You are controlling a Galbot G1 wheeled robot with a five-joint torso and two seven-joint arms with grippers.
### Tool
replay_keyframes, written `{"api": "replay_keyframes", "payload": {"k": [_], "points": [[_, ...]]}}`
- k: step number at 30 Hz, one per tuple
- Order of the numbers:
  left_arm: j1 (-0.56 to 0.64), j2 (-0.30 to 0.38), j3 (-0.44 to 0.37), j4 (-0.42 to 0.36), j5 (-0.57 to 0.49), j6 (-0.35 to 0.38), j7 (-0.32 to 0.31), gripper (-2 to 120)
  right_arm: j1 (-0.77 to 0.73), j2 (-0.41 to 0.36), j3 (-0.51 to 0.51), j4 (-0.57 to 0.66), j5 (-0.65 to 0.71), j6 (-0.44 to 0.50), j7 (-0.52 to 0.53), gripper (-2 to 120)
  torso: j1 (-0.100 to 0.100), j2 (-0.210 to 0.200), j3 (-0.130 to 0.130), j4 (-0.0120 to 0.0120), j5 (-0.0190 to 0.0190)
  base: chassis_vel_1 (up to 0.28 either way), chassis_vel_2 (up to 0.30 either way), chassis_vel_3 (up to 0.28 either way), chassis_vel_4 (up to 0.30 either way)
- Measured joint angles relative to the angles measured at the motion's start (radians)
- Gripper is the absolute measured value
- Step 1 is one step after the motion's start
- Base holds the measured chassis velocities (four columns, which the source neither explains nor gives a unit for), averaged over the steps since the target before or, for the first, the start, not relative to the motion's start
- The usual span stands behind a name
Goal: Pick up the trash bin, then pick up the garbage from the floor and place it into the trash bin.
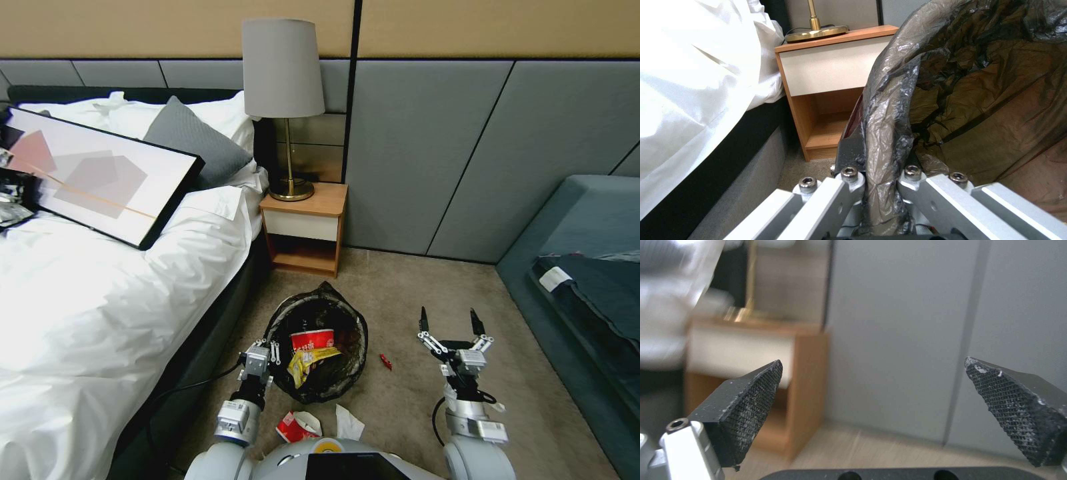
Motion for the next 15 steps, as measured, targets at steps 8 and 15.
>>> {"api": "replay_keyframes", "payload": {"k": [8,15], "points": [[0.0,-0.006,0.003,0.001,0.005,-0.008,0.004,1,0.114,-0.062,-0.053,-0.174,0.018,-0.103,-0.059,100,0.0,0.0,0.0,0.0001,0.0002,0.0,0.0,0.0,0.0],[-0.001,-0.011,0.006,0.007,0.013,-0.008,0.005,1,0.201,-0.089,-0.116,-0.32,0.025,-0.171,-0.114,100,0.0,0.0,0.0,0.0001,-0.0001,0.0,0.0,0.0,0.0]]}}
